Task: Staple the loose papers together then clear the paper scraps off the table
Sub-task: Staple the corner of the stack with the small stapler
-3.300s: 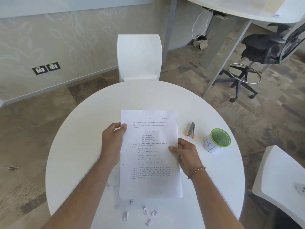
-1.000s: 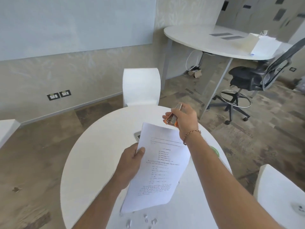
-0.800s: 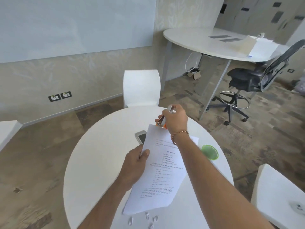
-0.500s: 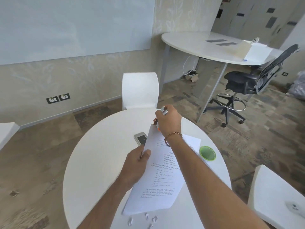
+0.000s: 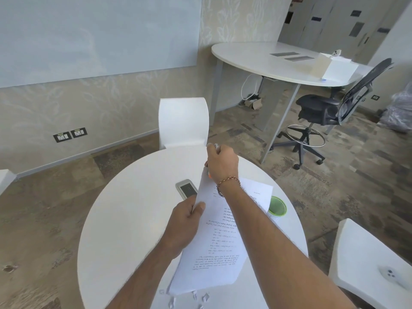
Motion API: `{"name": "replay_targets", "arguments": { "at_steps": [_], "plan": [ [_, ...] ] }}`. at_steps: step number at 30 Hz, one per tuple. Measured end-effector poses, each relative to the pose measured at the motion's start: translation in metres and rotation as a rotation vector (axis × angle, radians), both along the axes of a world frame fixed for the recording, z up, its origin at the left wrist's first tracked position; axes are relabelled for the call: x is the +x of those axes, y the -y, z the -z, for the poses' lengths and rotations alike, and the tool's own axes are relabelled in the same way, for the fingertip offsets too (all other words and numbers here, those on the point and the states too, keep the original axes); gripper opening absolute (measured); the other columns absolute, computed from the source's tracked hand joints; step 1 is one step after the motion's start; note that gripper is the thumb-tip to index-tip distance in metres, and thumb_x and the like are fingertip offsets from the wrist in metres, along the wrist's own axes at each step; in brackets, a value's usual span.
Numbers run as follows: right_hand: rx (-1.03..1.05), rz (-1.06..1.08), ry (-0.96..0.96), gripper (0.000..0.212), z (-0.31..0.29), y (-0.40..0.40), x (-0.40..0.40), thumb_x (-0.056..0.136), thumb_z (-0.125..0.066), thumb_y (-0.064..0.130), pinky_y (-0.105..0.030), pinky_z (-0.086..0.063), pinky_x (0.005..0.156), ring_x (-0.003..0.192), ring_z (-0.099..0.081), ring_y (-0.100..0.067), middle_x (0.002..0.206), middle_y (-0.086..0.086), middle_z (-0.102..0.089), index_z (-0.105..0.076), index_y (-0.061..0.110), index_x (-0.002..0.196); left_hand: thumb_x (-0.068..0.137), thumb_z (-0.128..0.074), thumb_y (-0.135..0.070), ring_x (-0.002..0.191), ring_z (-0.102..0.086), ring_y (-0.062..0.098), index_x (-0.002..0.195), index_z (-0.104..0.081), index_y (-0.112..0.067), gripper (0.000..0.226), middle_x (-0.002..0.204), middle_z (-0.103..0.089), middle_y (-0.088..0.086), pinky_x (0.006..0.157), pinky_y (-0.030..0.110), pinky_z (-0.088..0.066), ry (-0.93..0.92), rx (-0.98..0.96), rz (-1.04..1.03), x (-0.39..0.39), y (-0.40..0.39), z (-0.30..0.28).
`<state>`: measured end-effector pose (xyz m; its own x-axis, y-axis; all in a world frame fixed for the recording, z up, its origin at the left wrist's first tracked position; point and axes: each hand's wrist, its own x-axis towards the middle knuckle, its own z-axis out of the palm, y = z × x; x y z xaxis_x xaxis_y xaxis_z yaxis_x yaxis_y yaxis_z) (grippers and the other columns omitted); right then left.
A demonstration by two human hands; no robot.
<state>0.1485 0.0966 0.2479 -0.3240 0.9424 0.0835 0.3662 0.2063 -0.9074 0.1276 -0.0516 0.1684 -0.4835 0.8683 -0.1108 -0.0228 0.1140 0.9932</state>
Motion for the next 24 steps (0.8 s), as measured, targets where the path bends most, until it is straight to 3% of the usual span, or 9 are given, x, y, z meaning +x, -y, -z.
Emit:
{"name": "replay_targets", "arguments": {
  "at_steps": [5,11,15,20,24],
  "plan": [
    [-0.028,-0.003,-0.013,0.043,0.004,-0.005,0.000,0.087,-0.046,0.023,-0.028,-0.040,0.043,0.059,-0.068,-0.036,0.033,0.004,-0.048,-0.030,0.014,0.048,0.104,-0.046,-0.029,0.097,-0.073,0.030,0.110,-0.069,-0.027,0.024,0.105,-0.077,0.002,0.089,0.061,-0.056,-0.005,-0.003,0.002,-0.005,-0.003,0.003],
    [-0.001,0.025,0.012,0.041,0.010,-0.008,-0.012,0.083,-0.044,0.031,-0.035,-0.044,0.046,0.061,-0.066,-0.041,0.042,-0.002,-0.043,-0.028,0.016,0.048,0.106,-0.045,-0.025,0.097,-0.073,0.028,0.111,-0.069,-0.028,0.024,0.105,-0.077,0.000,0.089,0.060,-0.056,-0.023,-0.016,-0.010,-0.009,-0.003,0.006],
    [0.025,0.042,0.021,0.044,0.010,-0.010,-0.014,0.089,-0.044,0.030,-0.033,-0.044,0.049,0.061,-0.066,-0.038,0.044,-0.002,-0.048,-0.030,0.014,0.050,0.106,-0.046,-0.026,0.096,-0.073,0.029,0.109,-0.069,-0.028,0.024,0.103,-0.077,0.001,0.089,0.060,-0.056,-0.034,-0.021,-0.014,-0.011,-0.004,0.006],
    [0.064,0.058,0.042,0.044,0.013,-0.012,-0.018,0.091,-0.042,0.032,-0.038,-0.047,0.051,0.056,-0.056,-0.034,0.053,-0.011,-0.055,-0.033,0.012,0.053,0.098,-0.047,-0.039,0.095,-0.070,0.039,0.106,-0.068,-0.022,0.028,0.102,-0.075,0.010,0.088,0.063,-0.054,-0.027,-0.015,-0.005,-0.013,-0.004,0.006],
    [0.078,0.062,0.035,0.047,0.016,-0.011,-0.022,0.093,-0.041,0.035,-0.040,-0.050,0.053,0.061,-0.062,-0.038,0.049,-0.006,-0.050,-0.032,0.013,0.053,0.098,-0.047,-0.041,0.097,-0.072,0.034,0.109,-0.068,-0.026,0.028,0.103,-0.076,0.005,0.089,0.061,-0.055,-0.026,-0.016,0.008,-0.012,-0.005,0.005]
  ]
}}
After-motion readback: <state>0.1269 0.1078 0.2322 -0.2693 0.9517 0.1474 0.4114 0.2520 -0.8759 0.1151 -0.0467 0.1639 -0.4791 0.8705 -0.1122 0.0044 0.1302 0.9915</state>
